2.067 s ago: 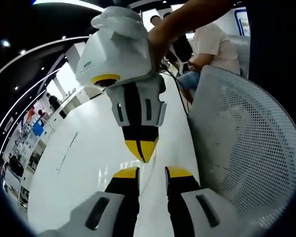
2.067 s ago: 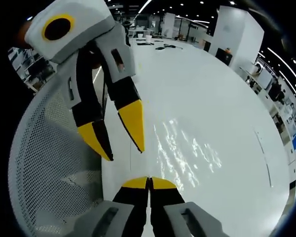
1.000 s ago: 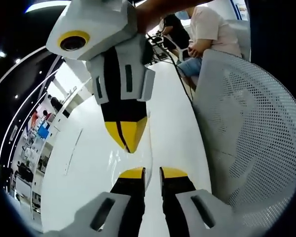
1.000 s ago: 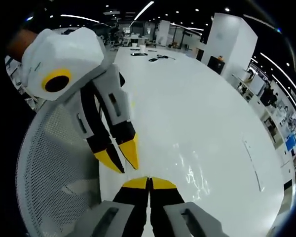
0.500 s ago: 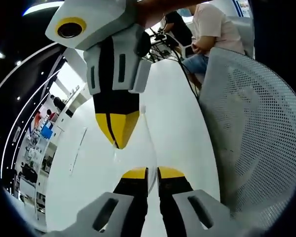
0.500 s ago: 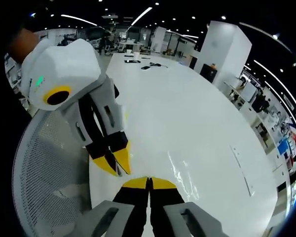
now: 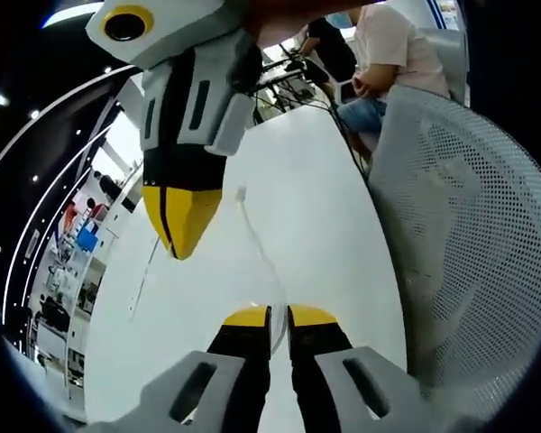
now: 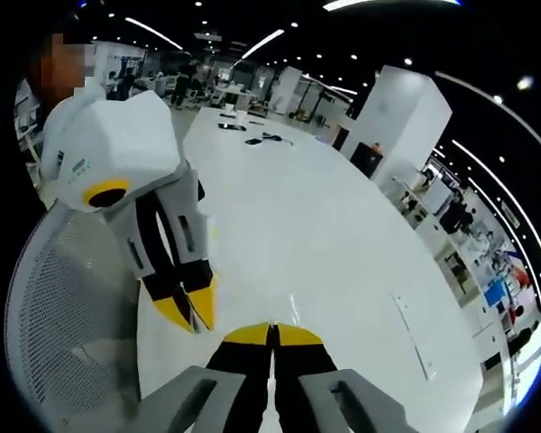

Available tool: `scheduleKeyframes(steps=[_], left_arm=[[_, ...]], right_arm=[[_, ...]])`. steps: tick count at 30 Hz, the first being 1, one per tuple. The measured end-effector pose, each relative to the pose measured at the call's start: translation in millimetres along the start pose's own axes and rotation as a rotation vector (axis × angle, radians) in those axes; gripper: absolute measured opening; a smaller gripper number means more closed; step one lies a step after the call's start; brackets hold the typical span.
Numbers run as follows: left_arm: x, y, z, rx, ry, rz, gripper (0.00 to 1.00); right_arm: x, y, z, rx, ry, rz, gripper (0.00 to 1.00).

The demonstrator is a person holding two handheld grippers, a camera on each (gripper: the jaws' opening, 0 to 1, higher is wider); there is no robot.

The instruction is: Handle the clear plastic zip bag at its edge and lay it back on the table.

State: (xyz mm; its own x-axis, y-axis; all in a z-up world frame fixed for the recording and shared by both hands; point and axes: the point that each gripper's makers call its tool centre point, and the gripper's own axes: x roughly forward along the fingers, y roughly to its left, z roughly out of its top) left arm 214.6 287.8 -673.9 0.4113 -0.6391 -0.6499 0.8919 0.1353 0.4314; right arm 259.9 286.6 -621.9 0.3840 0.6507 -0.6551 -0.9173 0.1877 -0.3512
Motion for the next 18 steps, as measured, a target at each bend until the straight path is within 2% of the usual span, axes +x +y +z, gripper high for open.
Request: scheduleKeyframes(steps=[7,18], left_arm=[[-2.0,5.2,1.7,-0.015,0.004,0.024,0.03],[-4.3,5.3,4.4,0.022,0.011,0.016,0.01]], right_arm=[[-2.7,-7.2,8.1,-0.041,-0.025,-0.044,0.00],[-9.2,-20.0,18.6,-0.090,-0.062,-0.116,0.00]])
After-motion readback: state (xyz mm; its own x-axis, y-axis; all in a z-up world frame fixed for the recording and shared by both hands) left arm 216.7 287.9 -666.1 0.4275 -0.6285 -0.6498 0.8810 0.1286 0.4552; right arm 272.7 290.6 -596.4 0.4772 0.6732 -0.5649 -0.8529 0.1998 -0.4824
